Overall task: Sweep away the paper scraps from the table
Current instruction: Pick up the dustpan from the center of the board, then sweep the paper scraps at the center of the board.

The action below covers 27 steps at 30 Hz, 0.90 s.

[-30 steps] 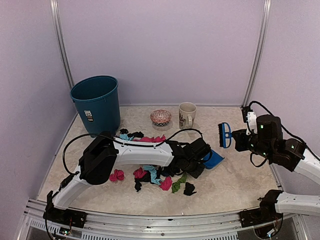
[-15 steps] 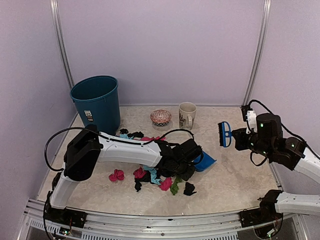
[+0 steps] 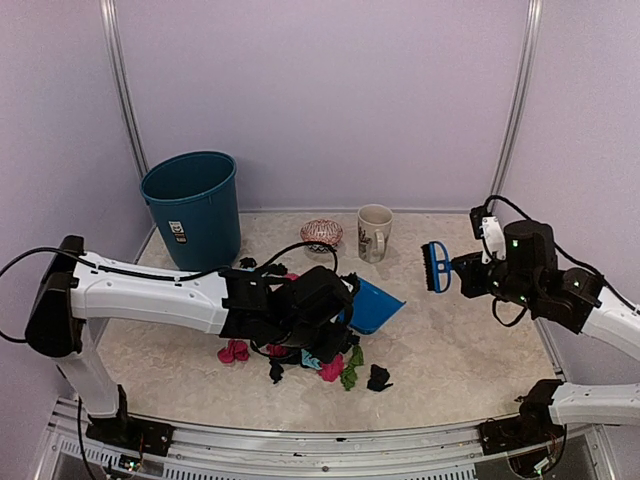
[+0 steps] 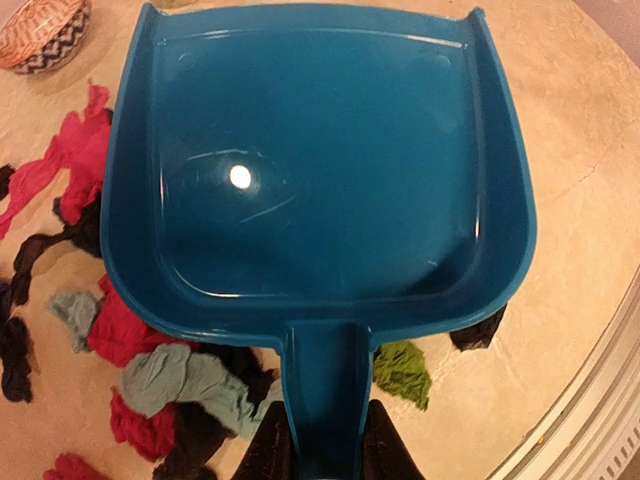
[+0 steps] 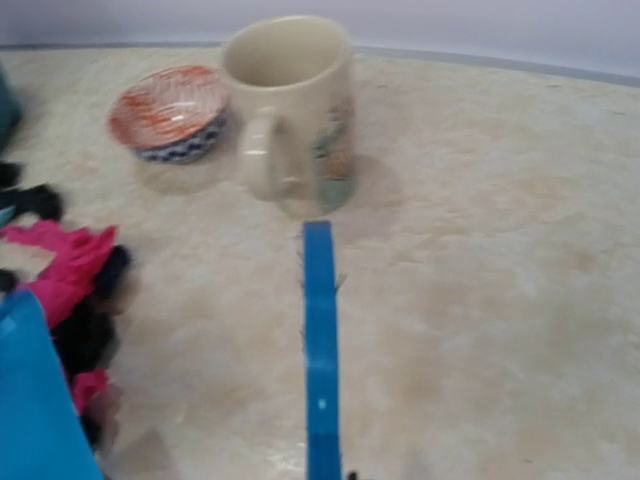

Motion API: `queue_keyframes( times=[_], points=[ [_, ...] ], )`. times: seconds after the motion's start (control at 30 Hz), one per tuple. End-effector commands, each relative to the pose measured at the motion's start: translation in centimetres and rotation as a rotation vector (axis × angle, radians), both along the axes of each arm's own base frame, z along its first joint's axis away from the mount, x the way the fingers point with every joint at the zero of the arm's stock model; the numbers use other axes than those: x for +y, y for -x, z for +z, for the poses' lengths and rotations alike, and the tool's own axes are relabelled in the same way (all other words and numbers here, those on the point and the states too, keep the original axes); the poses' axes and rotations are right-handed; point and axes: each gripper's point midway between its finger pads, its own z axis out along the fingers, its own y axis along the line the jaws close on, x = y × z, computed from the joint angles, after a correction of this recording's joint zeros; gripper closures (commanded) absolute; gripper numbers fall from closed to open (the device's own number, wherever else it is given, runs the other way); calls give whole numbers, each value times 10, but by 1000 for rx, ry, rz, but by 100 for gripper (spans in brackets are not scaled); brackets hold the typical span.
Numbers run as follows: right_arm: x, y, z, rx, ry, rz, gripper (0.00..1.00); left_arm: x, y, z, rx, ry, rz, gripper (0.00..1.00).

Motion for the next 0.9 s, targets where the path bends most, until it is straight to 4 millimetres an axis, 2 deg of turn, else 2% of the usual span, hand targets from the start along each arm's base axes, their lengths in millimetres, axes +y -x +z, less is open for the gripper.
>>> queue_keyframes(
  times=[0.0, 0.27, 0.47, 0.6, 0.77, 0.8, 0.87],
  points=[
    [29, -2, 24, -56, -87, 139, 100, 45, -2, 17, -36, 7, 121, 100],
    [84, -9, 19, 3, -228, 298, 100, 110, -8, 72, -149, 49, 243, 100],
    [140, -13, 27, 32, -393, 367, 100, 166, -18, 121, -249, 79, 338, 98],
    [177, -18, 31, 57, -509, 381, 100, 199, -32, 147, -312, 114, 392, 98],
    [234, -25, 25, 128, -630, 406, 100, 224, -42, 176, -401, 162, 430, 99],
    [248, -29, 15, 159, -638, 406, 100, 227, -43, 181, -415, 176, 433, 98],
    [272, -33, 10, 188, -683, 417, 100, 232, -45, 188, -441, 193, 433, 98]
  ],
)
